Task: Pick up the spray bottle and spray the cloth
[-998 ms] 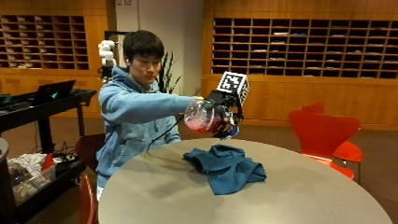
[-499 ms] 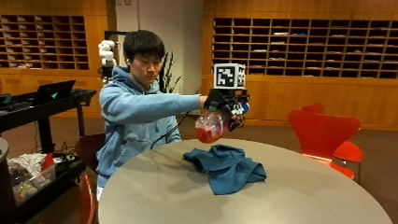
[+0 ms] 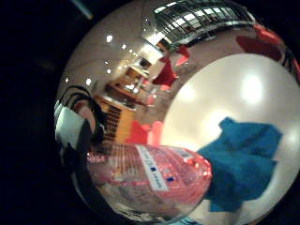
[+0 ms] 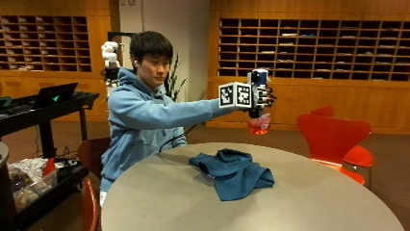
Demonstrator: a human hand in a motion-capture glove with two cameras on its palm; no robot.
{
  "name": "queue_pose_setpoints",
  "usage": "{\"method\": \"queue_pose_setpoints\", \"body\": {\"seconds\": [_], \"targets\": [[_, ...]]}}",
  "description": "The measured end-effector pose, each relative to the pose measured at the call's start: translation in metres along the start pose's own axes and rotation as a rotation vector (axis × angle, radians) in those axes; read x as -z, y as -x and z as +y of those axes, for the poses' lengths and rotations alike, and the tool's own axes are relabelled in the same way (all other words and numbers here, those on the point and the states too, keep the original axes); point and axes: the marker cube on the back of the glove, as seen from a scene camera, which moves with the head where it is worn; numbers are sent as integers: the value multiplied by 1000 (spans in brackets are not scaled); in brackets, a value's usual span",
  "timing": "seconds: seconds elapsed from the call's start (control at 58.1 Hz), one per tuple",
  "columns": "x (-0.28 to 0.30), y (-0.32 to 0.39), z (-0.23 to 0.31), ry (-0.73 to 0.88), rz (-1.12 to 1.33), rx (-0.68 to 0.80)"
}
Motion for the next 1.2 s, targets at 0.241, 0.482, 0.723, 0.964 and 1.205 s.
{"method": "queue_pose_setpoints", "body": {"seconds": [0.241, 0.482, 0.723, 0.964, 1.205], "targets": [[-62, -34, 9, -133, -144, -20], [-104, -88, 12, -128, -92, -85], [-124, -115, 19, -89, -75, -116], [-140, -132, 24, 7, -28, -100], [-142, -129, 30, 103, 0, -32]]}}
